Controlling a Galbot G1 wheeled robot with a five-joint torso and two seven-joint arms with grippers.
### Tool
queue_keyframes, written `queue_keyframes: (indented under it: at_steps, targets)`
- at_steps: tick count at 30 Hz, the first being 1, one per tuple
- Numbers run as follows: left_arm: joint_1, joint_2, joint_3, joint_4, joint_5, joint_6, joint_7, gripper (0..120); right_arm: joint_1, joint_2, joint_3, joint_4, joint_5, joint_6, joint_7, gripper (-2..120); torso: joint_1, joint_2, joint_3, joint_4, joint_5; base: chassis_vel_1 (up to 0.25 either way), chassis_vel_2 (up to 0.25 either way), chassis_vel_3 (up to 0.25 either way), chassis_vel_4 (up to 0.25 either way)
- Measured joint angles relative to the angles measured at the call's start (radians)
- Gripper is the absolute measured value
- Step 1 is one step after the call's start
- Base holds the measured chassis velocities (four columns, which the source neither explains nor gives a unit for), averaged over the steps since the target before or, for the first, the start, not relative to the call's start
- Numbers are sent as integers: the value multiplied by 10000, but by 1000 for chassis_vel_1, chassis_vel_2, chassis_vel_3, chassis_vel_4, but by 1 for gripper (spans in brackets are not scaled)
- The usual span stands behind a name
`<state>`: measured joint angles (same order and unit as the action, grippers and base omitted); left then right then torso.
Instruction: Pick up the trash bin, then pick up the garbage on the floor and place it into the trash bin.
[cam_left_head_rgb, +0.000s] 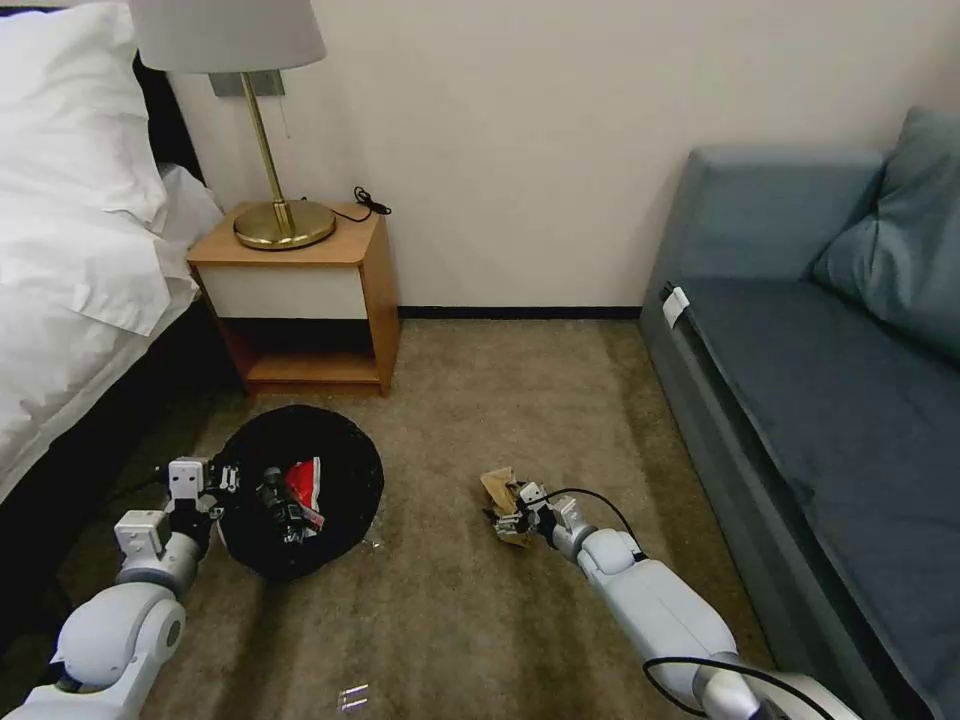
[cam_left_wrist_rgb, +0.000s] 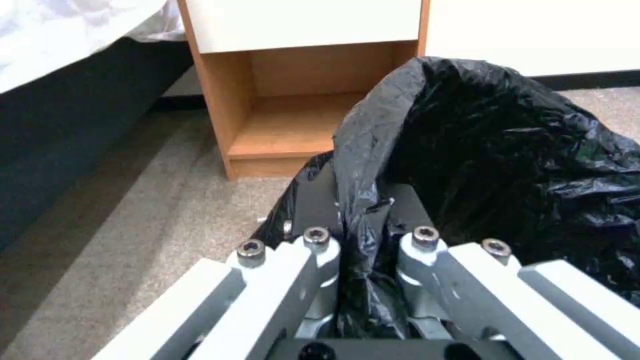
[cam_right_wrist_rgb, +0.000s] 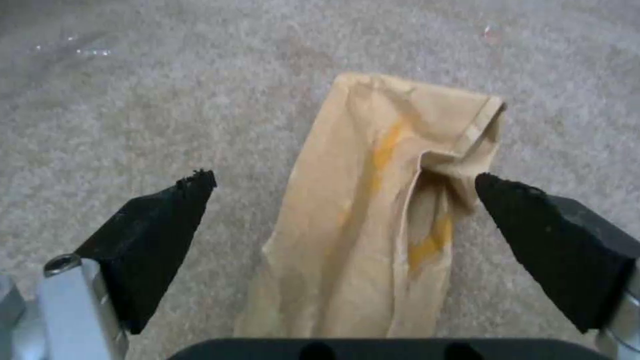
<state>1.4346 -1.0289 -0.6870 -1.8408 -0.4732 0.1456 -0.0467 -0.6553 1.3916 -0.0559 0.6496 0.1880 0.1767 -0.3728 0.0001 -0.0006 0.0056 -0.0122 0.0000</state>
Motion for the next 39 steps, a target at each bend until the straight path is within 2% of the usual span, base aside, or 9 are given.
queue_keyframes:
  at_steps: [7, 17, 22, 28, 29, 31, 35, 36, 39]
  targets:
    - [31, -68, -81, 59, 43, -68, 37, 5, 349, 475, 327, -1149, -273, 18, -194, 100, 0, 0, 0, 1, 0, 0, 0, 0, 0]
    - [114, -66, -128, 39, 44, -119, 59, 5, 610, 632, 712, -1818, -300, -87, -429, 100, 0, 0, 0, 0, 0, 0, 0, 0, 0]
    - [23, -87, -34, 72, 43, -121, 61, 5, 713, 665, 920, -2087, -260, -172, -741, 95, 1, 0, 0, 0, -1, 0, 0, 0, 0]
    - [-72, -96, 98, 81, 29, -122, 61, 5, 837, 806, 1216, -2424, -251, -296, -1301, 71, 0, 0, 0, 0, 0, 0, 0, 0, 0]
    - [-72, -96, 98, 81, 29, -122, 61, 5, 837, 806, 1216, -2424, -251, -296, -1301, 71, 0, 0, 0, 0, 0, 0, 0, 0, 0]
    - [-98, -99, 116, 85, 20, -122, 61, 5, 885, 857, 1308, -2534, -212, -329, -1474, 59, 0, 0, -1, 0, 0, 0, 0, 0, 0]
    - [-112, -113, 131, 127, 19, -121, 65, 5, 914, 865, 1326, -2629, -167, -335, -1569, 49, 0, 0, 0, 0, -1, 0, 0, 0, 0]
    - [-122, -115, 140, 151, 18, -122, 74, 5, 931, 869, 1334, -2671, -155, -335, -1611, 41, 1, 0, 0, 0, -1, 0, 0, 0, 0]
    - [-123, -120, 140, 157, 19, -122, 75, 5, 934, 874, 1340, -2677, -138, -335, -1635, 34, 0, 0, 0, 0, 0, 0, 0, 0, 0]
